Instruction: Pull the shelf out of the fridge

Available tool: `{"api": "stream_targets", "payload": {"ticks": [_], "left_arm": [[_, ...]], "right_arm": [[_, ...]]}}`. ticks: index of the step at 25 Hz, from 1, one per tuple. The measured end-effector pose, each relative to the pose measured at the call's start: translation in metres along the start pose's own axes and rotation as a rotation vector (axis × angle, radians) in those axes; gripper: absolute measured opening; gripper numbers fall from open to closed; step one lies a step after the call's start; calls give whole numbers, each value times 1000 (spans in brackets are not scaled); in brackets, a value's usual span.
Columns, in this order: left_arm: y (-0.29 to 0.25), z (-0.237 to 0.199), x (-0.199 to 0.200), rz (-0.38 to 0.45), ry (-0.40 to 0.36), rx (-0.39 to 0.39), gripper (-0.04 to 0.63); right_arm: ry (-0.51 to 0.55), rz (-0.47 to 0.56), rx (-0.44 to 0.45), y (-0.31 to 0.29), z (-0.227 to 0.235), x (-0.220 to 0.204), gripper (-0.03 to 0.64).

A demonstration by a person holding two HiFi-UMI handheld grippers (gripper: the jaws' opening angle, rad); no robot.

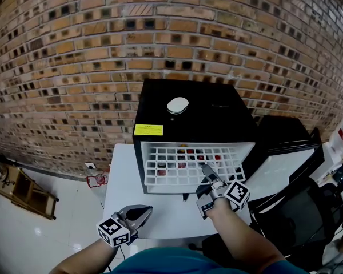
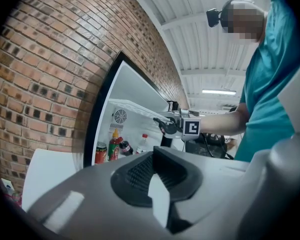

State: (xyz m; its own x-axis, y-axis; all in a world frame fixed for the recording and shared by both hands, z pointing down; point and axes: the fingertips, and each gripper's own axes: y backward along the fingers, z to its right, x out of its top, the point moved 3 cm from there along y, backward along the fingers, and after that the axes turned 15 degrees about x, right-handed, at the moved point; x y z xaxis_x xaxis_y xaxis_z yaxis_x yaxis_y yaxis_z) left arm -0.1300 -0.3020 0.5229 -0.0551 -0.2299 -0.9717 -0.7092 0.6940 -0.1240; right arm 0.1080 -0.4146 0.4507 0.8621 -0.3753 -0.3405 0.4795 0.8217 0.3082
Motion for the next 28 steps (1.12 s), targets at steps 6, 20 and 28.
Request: {"api": "stream_targets", "payload": {"ticks": [6,20,28], "left_arm": [[9,-2,-1,1,5,9,-3],[14,-10,0,-4,5,-7,-3],[14,-10,2,-1,9,-17,-3]], "right_arm": [[-14,12,-7,1,-1,-1,49],[-28,43,-13,5,-5,-3,43],[-50,51,-35,6,-5,-4,37]]}}
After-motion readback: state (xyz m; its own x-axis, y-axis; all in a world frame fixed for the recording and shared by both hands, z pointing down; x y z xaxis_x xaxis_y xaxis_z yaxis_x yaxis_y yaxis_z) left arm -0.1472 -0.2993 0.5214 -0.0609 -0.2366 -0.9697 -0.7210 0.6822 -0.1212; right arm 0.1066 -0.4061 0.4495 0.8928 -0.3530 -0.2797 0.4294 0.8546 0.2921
